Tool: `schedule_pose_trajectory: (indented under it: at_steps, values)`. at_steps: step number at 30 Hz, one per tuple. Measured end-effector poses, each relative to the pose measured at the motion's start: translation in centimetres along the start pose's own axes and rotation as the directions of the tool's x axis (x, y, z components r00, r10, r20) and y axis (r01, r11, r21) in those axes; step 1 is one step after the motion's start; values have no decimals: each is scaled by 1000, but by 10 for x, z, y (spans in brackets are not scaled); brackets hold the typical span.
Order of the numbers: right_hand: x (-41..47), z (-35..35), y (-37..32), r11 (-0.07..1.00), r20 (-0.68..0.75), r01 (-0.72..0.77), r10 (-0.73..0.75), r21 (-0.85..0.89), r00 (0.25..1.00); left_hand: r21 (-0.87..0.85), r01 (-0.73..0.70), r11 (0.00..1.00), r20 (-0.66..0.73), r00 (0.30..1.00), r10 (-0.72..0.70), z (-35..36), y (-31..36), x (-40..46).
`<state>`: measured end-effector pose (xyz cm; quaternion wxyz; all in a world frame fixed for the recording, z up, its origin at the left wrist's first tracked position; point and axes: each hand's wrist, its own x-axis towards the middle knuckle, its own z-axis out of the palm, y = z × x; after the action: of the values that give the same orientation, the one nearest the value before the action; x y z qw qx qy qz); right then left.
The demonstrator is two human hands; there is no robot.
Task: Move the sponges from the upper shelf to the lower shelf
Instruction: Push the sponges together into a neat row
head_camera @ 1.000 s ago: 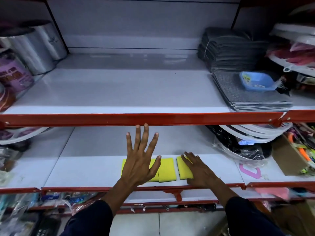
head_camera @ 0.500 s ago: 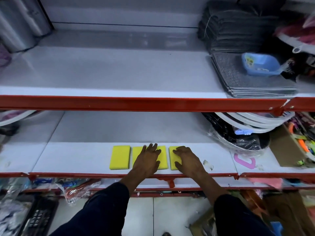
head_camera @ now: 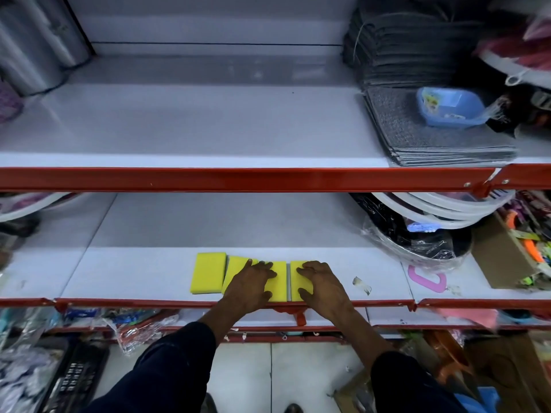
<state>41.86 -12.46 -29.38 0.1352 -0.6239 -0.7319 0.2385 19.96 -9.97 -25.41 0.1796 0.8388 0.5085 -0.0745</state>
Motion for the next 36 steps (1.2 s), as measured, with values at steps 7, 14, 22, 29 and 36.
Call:
schedule_pose_trajectory:
  at_steps: [7,14,22,29,36]
  values:
    - [0,1,-7,1000,11,4,-4,8,1000,19,0,1000,-29,1000,1,-3,7,-2]
    - [3,-6,-16,998,47,-13,16,-56,999,-55,-30,998,-67,997,26,-3,-1,-7]
    - [7,-3,-42,992,53,-25,32,-123,998,-140,203,969,-32,977,-209,-17,-33,-15]
    - [9,-3,-50,980,105,-38,60,-195,993,-117,222,968,24,975,-221,-10,-42,-20]
    - [8,-3,-58,974,111,-56,82,-218,990,-175,205,963,12,978,-206,-4,-44,-18]
